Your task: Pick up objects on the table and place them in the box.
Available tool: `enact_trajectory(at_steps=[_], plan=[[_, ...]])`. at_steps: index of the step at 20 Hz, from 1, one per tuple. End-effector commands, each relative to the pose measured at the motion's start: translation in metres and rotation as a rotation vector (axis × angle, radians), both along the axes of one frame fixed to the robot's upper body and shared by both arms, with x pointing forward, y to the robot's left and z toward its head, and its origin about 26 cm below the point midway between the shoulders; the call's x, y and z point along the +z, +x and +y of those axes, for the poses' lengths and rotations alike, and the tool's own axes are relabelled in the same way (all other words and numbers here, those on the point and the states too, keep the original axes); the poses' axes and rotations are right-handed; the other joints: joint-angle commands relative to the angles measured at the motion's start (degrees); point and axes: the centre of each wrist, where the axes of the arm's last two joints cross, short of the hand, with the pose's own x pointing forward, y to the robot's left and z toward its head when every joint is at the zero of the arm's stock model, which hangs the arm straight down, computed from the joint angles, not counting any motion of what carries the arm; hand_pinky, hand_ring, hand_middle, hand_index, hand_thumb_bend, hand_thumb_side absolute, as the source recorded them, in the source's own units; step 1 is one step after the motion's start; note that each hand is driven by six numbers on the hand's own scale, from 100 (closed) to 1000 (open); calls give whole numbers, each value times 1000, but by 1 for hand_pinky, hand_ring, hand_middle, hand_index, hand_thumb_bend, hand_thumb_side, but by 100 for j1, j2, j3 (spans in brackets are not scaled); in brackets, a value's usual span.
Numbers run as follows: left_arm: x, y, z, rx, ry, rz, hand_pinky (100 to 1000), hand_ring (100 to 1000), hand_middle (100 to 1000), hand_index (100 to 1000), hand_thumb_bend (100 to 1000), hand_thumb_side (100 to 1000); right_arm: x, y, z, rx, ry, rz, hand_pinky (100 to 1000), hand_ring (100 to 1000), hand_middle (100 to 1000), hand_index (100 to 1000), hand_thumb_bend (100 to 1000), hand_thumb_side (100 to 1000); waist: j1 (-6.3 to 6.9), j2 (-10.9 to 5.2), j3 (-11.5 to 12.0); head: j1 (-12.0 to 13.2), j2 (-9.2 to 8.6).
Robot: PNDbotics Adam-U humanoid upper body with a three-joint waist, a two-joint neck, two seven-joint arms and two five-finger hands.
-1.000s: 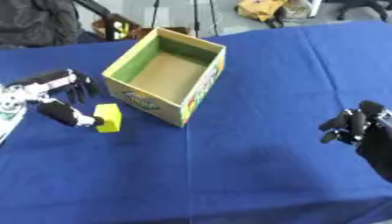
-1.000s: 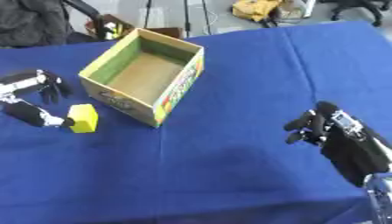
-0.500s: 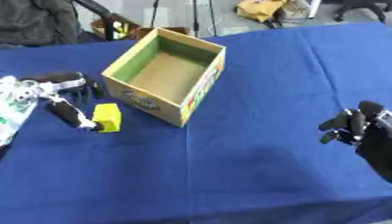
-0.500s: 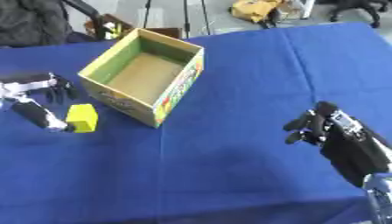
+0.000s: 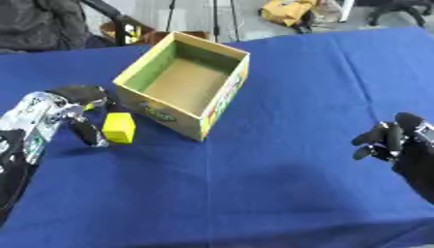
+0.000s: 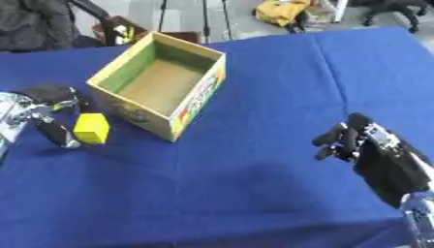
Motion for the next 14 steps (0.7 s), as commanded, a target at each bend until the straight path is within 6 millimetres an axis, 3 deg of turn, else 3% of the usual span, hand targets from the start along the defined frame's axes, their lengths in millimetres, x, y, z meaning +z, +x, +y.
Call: enact_trajectory(at_steps=[1,7,14], plan=[[0,2,3,8,-3,-8,596,620,658,791,549,281,6,0,-2,5,-13,-21,575,658,483,384,100,616,-23,-44,-17,-12,31],[-10,3,3,-19,-65,71,558,592,622,758,465,374,6,0,-2,4,-11,-19,575,657,483,384,100,615,-28,-56,-26,-22,31],[-8,7,10,-42,-164,160,527,565,590,724,413,389,6,0,-2,6,-10,-17,575,657,483,384,100,615,-27,-73,-36,-23,31]])
